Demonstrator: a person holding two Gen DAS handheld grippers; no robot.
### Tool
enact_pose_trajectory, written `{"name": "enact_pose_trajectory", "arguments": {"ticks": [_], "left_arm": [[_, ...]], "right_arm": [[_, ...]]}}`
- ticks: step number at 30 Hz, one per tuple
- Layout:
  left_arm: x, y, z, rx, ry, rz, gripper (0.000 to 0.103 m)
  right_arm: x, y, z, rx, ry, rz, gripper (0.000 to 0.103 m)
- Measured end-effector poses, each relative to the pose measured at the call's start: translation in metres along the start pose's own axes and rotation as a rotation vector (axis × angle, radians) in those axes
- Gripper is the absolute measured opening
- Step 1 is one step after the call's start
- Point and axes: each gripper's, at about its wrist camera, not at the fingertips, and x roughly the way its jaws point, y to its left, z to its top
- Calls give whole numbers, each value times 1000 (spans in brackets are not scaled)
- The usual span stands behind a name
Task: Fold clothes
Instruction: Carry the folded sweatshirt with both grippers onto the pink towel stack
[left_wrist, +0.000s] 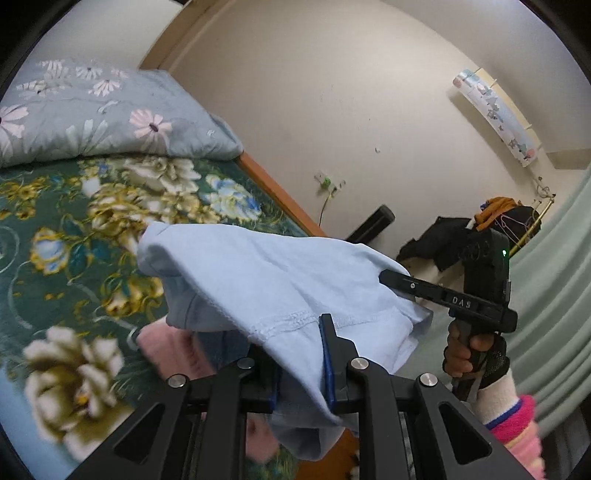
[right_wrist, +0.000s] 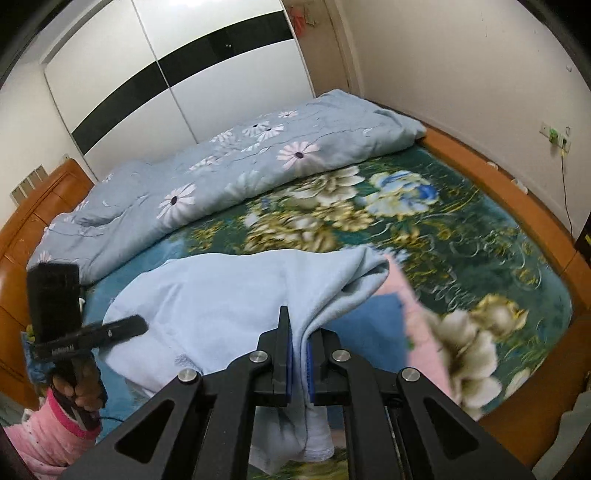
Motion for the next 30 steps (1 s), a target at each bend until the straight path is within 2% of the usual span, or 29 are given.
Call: {"name": "enact_pose_trajectory", "arguments": {"ticks": [2,5,8,14,18,21,25,27,30], "left_arm": [[17,-1,-14,33,-16,23,19],[54,3,-44,75,69,68,19],[77,11,-65,85,129,101,19],[87,21,-73,76,153,126,22],[74,23,-68,39,152,112,23],[51,22,-65,67,131,155,32],[18,16,-50,121,7,262,39],[16,2,-44,166,-18,261,41],[32,-17,-40,238,-1,258,46]], "right_arm": [[7,-19,-2,6,-18,15,6],[33,-57,-21,61,15,31,7],[67,-88,-47,118,99,0,7],[81,-122,-74,225,85,28,19],[78,-108,-67,194,85,-17,20],[65,-98,-61,150,76,-83,22],[37,-92,-53,157,-12,-145,22],[32,-87,-47,162,-48,-145,22],[49,-73,-35,136,-39,-148,23]]}}
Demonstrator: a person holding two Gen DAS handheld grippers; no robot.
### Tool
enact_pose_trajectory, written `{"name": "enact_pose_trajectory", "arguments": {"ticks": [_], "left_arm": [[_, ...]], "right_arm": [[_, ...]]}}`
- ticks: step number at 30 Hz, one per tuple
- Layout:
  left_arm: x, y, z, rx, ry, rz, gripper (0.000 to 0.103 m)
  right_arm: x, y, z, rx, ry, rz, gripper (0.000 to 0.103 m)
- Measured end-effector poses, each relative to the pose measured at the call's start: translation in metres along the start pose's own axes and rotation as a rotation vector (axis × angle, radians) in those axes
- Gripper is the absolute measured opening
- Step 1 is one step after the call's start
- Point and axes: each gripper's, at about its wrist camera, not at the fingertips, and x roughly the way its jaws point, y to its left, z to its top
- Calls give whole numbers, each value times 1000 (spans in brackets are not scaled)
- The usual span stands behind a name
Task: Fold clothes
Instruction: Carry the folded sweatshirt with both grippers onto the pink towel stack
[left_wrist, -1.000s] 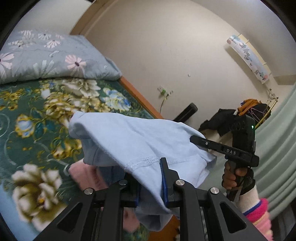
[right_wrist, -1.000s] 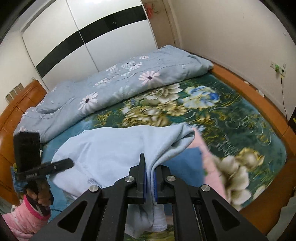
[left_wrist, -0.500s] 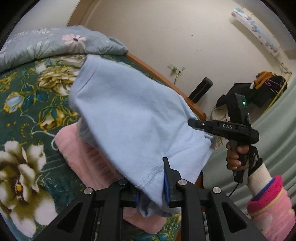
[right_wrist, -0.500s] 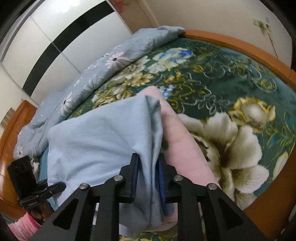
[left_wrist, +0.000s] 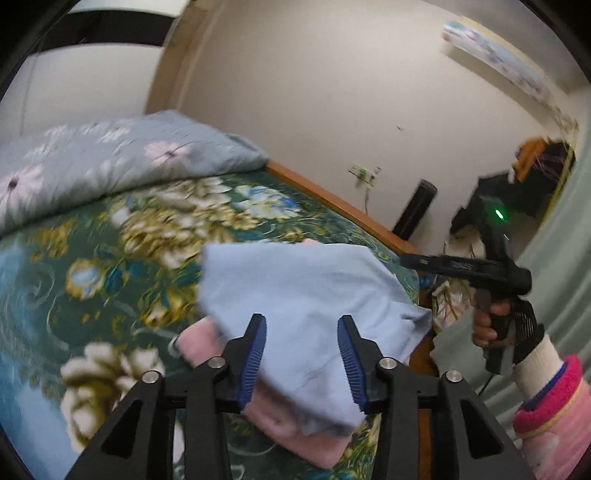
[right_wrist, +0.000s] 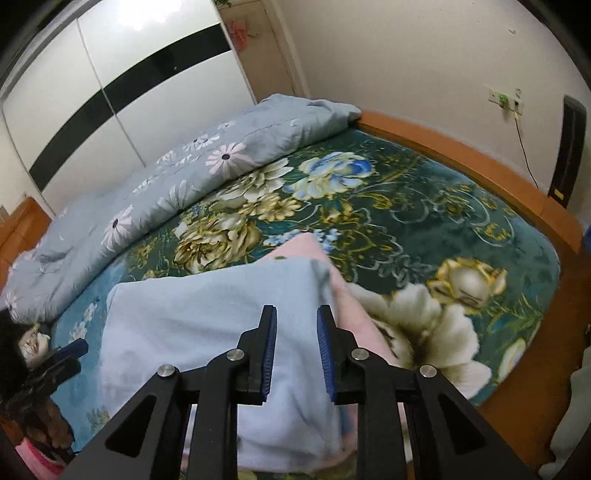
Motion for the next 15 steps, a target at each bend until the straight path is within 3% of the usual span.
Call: {"name": "enact_pose_trajectory", "arguments": {"ticks": [5,10,15], "left_arm": [[41,-10,4,35,69,63,48],[77,-2,-8,47,151,98,50],[60,-7,-13,59,120,91,52]], "right_arm": [[33,22,9,-37,23,-27,23],[62,10,3,37,63,-28,26],[39,16,-7,23,31,-23,26]]}}
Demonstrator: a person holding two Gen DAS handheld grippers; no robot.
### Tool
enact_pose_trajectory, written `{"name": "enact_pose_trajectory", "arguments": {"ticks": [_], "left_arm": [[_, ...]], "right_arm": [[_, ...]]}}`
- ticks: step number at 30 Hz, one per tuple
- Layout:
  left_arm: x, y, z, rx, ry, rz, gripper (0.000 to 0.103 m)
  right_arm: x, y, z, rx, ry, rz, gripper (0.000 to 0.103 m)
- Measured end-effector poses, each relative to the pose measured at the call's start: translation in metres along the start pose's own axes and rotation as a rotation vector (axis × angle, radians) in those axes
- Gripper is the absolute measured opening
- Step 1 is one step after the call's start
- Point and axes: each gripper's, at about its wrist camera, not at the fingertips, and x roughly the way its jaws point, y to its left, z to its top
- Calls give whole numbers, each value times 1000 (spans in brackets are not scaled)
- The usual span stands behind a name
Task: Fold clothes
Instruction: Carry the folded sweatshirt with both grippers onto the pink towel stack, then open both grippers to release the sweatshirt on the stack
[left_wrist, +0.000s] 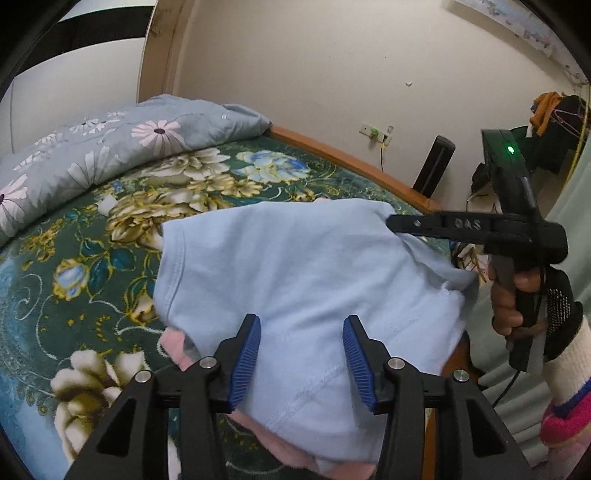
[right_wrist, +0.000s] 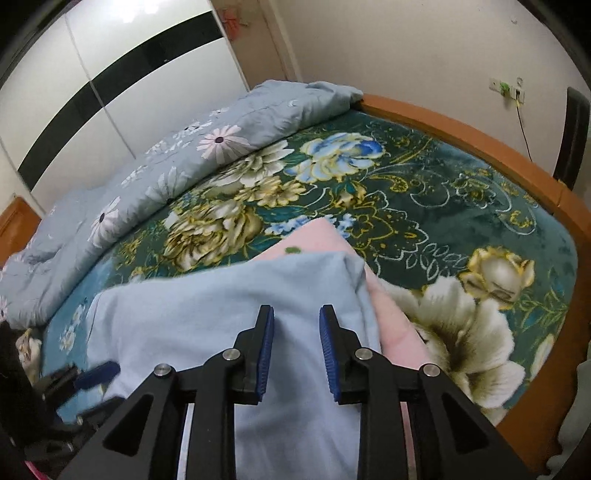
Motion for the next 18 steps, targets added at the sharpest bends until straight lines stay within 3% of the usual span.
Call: {"name": "enact_pose_trajectory", "arguments": {"ticks": [9,18], "left_arm": [[-26,-16,-18,32,-21,-2,56],[-2,-24,-26,64,84,45,60]], "right_arm": [[-55,8,-74,-20,-45,8,30],[-45,2,-92,62,-43,7,31]]}}
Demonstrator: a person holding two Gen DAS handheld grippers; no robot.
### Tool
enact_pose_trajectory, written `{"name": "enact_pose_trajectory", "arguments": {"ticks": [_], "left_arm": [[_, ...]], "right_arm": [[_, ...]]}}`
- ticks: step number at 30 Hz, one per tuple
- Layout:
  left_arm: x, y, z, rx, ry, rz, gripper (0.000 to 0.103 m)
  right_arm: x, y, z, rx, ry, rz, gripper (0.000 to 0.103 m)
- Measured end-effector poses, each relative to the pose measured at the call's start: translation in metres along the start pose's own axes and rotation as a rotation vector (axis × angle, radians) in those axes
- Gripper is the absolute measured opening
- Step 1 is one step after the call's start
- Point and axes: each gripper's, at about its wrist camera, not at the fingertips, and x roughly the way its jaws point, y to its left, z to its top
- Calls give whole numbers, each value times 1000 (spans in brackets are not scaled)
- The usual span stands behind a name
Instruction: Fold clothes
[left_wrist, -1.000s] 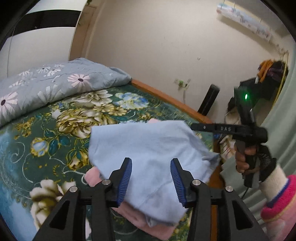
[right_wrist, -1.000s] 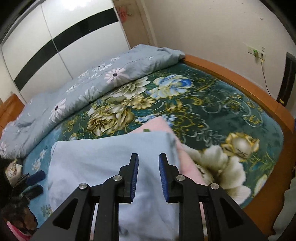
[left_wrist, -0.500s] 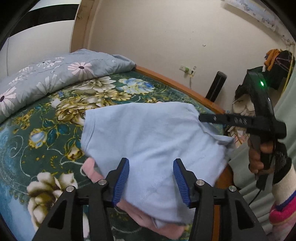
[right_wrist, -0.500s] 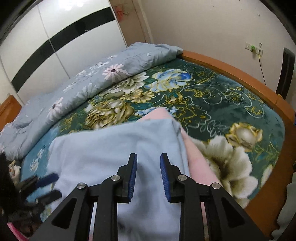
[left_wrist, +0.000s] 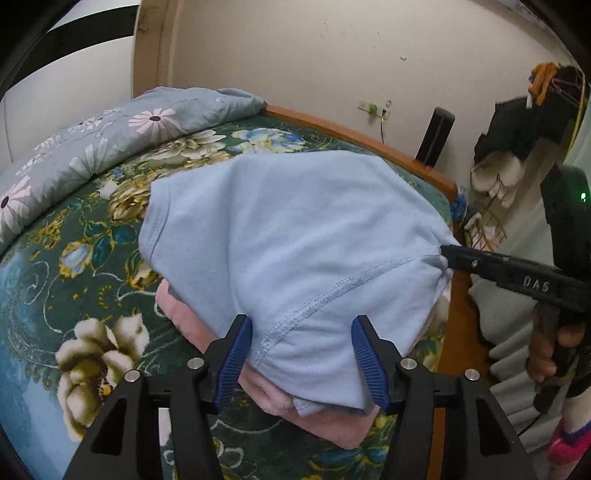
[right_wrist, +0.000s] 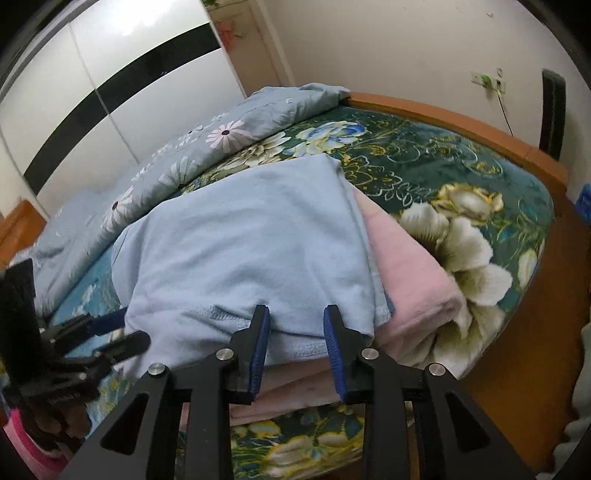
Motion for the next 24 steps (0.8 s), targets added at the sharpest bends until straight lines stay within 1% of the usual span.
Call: {"name": "enact_pose_trajectory", "arguments": {"ticks": [2,5,6,8,9,10,12,13,15,18,19,21,23,24], "left_arm": [[-8,0,-1,-3,-5,-8,60],[-25,2,-4,-14,-32,-21,61],[-30,3,-6,-17,-39,-25,61],[-39,4,-13,-22,-53,-25,66],[-41,6,-19,-25,-52,-18,67],[-42,7,-25,-28,-52,-12,69],[-40,11,-38,-34,-12,11,71],[-39,14,-44,-38,8,28,71],[-41,18,-55,-47,7,48,74],[-48,28,-68,-77,-17,58,84],[-51,31,-71,-90,-29,62,88],[-56,38,-75,-115,-48,75,91],[-60,43,-79,-131,-62,85,99],[-62,45,-80,-136,-71,92,101]], "right_arm": [[-6,4,-3,1,-7,-16,31],[-29,19,-15,-41,-72,-50,31],[-34,26,-21,-43,-93,-44,32],[-45,39,-35,-46,-133,-32,34],[-48,46,-43,-45,-148,-22,36],[-47,51,-51,-38,-158,-20,46],[-43,62,-67,-22,-168,-30,62],[-39,67,-74,-12,-168,-40,63],[-32,74,-85,11,-152,-39,64],[-23,84,-101,52,-136,-22,67],[-22,89,-106,58,-138,-17,71],[-21,95,-112,62,-142,-16,79],[-21,100,-119,63,-143,-28,80],[-21,103,-122,60,-147,-39,80]]}}
